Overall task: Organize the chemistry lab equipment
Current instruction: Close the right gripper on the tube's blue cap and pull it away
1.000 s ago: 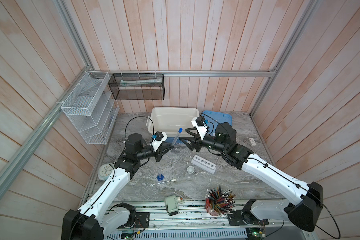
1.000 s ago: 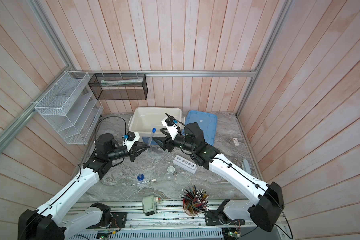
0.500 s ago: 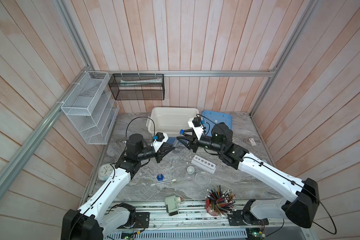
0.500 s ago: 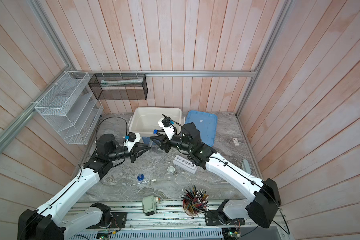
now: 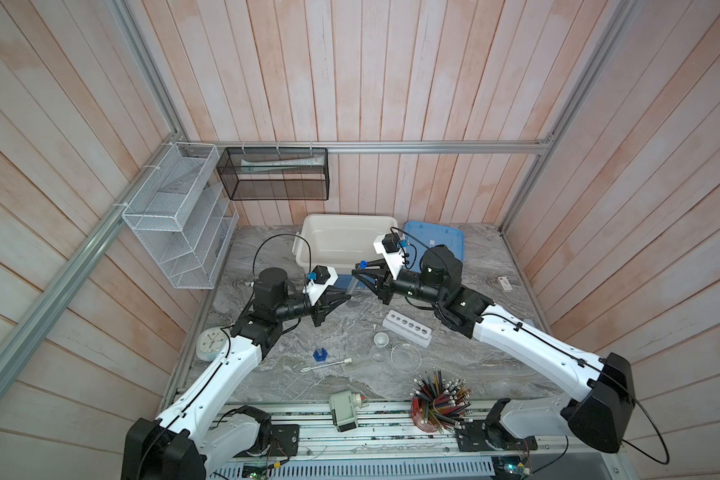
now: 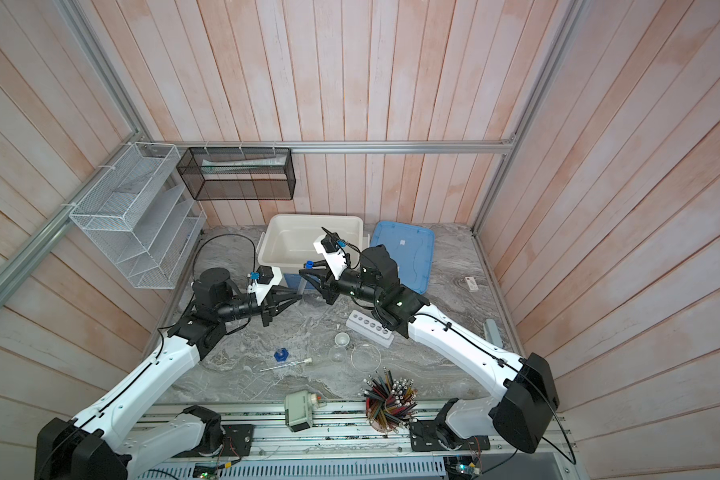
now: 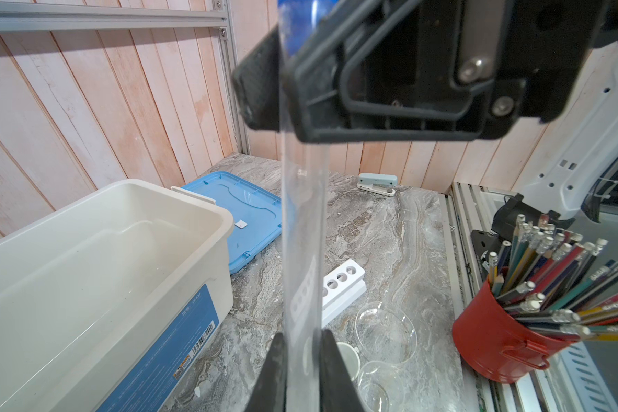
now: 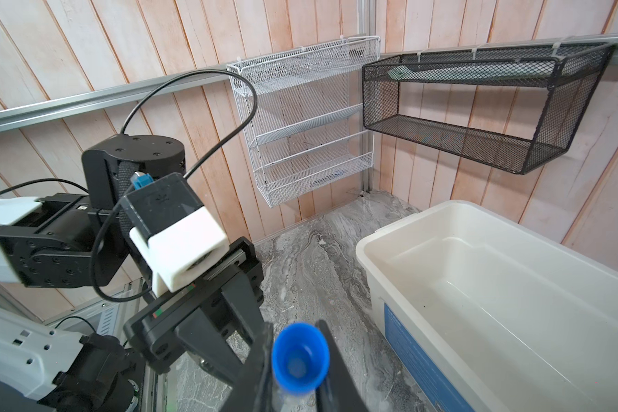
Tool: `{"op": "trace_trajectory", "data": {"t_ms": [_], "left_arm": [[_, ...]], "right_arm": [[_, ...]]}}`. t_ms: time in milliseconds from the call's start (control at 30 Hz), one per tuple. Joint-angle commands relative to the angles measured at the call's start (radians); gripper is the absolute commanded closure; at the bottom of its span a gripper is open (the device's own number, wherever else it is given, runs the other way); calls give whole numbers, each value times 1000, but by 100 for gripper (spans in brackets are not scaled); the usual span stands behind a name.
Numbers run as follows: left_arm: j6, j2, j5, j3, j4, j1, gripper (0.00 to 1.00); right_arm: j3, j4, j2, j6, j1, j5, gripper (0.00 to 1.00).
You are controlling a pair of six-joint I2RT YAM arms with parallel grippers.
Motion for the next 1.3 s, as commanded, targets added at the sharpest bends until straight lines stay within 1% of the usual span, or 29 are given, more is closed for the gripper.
{"op": "trace_trajectory", "data": {"t_ms": [0,67,133,233,300,400,533,600,767,833,900,967,1067,1133,1267], "left_arm": [[2,-3,-7,1,14,-4,87],[1,-7,-9,-1,17,-4,78],[-1,-7,-19,-3,22,-4,65],[-4,-16,-34,-17,41,-4,54],[-1,-22,-46,-19,45,-4,51],[14,-42,-102,-24,47,-4,48],[7,-82,-255,-53,93,-4,47],[-19,-96,-338,-65,109,-4,46],[-102,-118,-551,-58,97,-3,43],[-130,-127,-613,-61,94,-3,38],[-154,-133,-650,-63,99,-3,35],[-165,-136,-659,-62,95,-1,33],[-192,-143,-676,-62,90,3,27],[-206,-148,-688,-59,82,9,25],[-229,-161,-712,-69,83,23,20]], "right_arm": [[25,5,1,-8,-3,33,81],[27,-1,3,-6,-2,37,81],[28,-6,3,-4,-1,46,83],[26,-16,0,-4,-1,74,83],[25,-30,-5,-7,-1,107,83],[15,-59,-21,-20,-1,177,83],[-35,-115,-54,-58,-4,333,82],[-72,-133,-73,-64,-15,388,82],[-171,-115,-129,-30,-47,467,81],[-219,-88,-148,-19,-53,504,81],[-253,-75,-154,-10,-58,543,81],[-280,-64,-155,-4,-62,573,81],[-317,-40,-152,7,-66,625,81],[-332,-31,-149,12,-68,656,81],[-365,-10,-145,23,-74,675,81]]}}
